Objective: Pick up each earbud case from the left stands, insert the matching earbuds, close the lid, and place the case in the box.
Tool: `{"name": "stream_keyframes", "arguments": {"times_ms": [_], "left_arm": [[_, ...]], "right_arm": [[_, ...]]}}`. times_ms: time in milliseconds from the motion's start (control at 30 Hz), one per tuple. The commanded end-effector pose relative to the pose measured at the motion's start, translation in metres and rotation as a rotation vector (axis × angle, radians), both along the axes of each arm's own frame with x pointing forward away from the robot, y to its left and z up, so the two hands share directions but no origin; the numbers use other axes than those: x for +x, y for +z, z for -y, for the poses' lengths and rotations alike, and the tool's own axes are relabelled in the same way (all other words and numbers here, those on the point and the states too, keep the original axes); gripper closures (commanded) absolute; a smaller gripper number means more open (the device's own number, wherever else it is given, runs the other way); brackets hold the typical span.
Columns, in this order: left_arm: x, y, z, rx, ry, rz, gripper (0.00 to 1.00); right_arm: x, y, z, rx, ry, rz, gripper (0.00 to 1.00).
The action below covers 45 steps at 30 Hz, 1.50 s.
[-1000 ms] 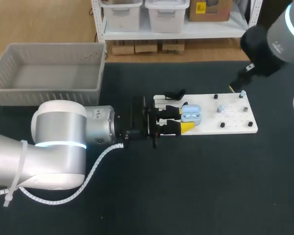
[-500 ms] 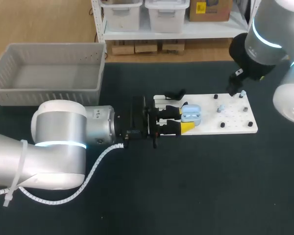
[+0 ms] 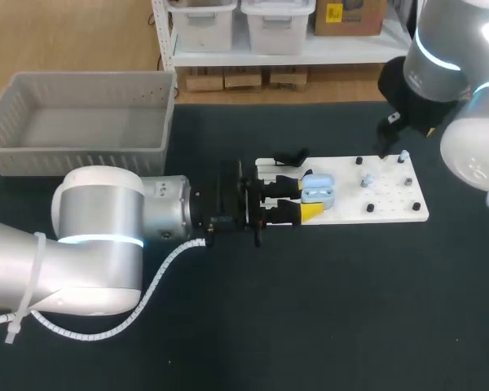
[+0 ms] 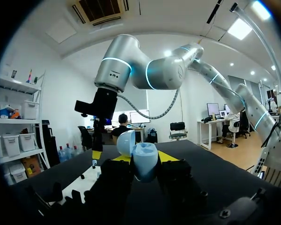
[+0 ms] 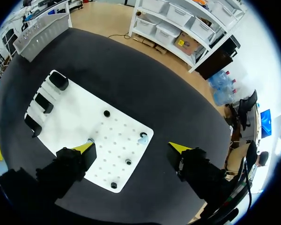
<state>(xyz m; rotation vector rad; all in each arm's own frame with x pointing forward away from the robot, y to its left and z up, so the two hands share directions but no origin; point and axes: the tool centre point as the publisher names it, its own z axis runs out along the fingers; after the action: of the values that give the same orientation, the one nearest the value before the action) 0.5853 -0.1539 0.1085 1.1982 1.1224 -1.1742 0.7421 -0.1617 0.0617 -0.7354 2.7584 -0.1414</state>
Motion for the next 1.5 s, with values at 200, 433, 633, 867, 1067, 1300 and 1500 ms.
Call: {"name": "stream_keyframes", "arguments": {"times_ms": [200,433,633,867,1067,1300,1500], "left_arm": [[-0.002,-0.001,0.0,-0.002,0.008,0.003,1.0],[-0.002,-0.001,0.0,-0.002,0.008,0.003,1.0],[-0.002,-0.001,0.0,-0.002,0.008,0.003,1.0],[-0.002,-0.001,0.0,-0.002,0.008,0.003,1.0],[-0.002,-0.001,0.0,-0.002,0.008,0.003,1.0],[-0.002,-0.001,0.0,-0.002,0.008,0.003,1.0],[-0.002,-0.001,0.0,-0.002,0.008,0.003,1.0]], "right_arm": [[-0.002,0.001,0.001,0.0,0.0,0.004,0.0],[-0.002,0.001,0.001,0.0,0.0,0.004,0.0],[-0.001,0.002,0.002,0.005,-0.007,0.003,0.0],[0.0,-0.005,0.008,0.01,-0.023,-0.023,0.0],[0.005,-0.016,0.01,-0.01,0.03,-0.055,0.0],[0.011,-0.022,0.013,-0.049,0.055,-0.061,0.1],[0.012,-0.028,0.013,-0.055,0.064,-0.078,0.25]]}}
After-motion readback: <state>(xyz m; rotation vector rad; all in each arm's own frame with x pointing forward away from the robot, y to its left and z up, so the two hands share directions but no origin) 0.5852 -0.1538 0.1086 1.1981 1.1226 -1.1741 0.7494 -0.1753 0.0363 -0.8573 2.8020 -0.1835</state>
